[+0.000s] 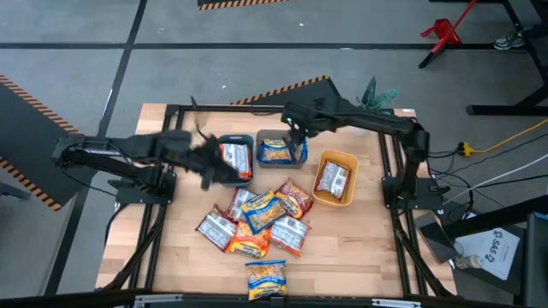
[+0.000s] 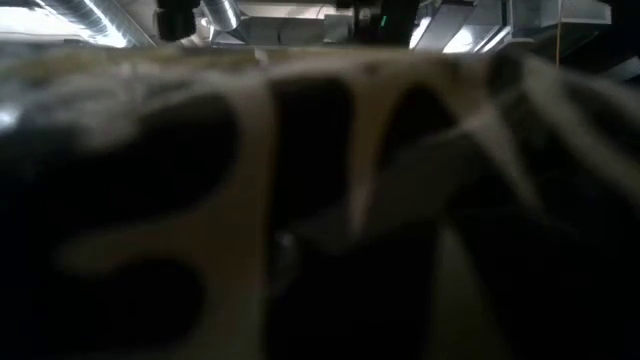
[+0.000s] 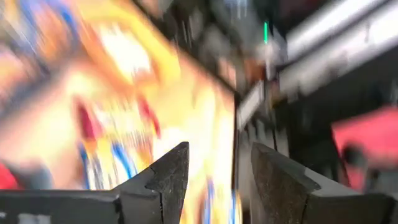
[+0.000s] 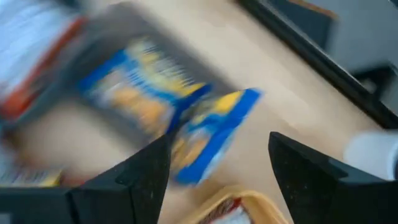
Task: Sort Maruchan noodles
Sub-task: Put the blue noodle pack into the black transparent bin
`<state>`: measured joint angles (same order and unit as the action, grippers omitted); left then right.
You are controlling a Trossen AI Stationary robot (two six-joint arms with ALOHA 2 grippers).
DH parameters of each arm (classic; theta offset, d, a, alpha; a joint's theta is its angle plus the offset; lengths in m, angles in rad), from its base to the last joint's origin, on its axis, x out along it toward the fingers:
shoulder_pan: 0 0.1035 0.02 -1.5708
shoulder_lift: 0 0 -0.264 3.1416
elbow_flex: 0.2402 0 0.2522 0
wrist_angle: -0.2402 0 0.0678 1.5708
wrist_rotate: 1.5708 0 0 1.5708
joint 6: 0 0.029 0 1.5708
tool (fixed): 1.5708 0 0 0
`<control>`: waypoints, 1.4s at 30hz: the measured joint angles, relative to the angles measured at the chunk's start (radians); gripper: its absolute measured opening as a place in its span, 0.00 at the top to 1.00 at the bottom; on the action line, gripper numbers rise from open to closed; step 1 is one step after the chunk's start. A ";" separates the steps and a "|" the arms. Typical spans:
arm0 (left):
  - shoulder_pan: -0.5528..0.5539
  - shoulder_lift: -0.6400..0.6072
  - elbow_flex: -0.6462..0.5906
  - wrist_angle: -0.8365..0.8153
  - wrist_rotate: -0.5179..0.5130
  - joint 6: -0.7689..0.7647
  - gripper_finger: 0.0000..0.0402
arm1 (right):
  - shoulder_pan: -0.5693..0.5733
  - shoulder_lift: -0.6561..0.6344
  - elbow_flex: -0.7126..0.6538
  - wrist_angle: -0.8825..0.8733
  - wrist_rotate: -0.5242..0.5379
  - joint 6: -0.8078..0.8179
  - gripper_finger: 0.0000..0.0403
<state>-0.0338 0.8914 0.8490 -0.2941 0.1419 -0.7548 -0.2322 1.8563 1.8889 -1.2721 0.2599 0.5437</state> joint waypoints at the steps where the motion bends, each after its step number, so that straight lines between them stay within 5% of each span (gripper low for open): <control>1: -0.028 0.016 -0.002 -0.021 0.034 0.001 0.58 | 0.025 -0.021 0.000 -0.007 -0.034 -0.040 0.37; 4: -0.151 0.073 0.001 0.002 0.082 -0.001 0.58 | 0.140 -0.064 0.000 -0.006 -0.140 -0.138 0.37; 8: -0.341 0.173 0.000 0.058 0.022 -0.034 0.58 | 0.364 -0.084 0.000 0.044 -0.246 -0.160 0.37; 18: -0.648 0.494 -0.001 0.271 -0.263 -0.058 0.58 | 0.770 0.001 -0.002 0.209 -0.036 0.038 0.37; 27: -0.725 0.832 0.026 0.576 -0.341 -0.089 0.62 | 0.914 0.113 -0.083 0.403 0.036 0.136 0.37; 42: -0.687 1.109 0.284 0.418 -0.341 -0.033 0.65 | 1.013 0.144 -0.267 0.591 0.047 0.377 0.37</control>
<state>-0.7206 2.0001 1.1328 0.1238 -0.1993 -0.7883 0.7807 2.0006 1.6219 -0.6815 0.3067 0.9211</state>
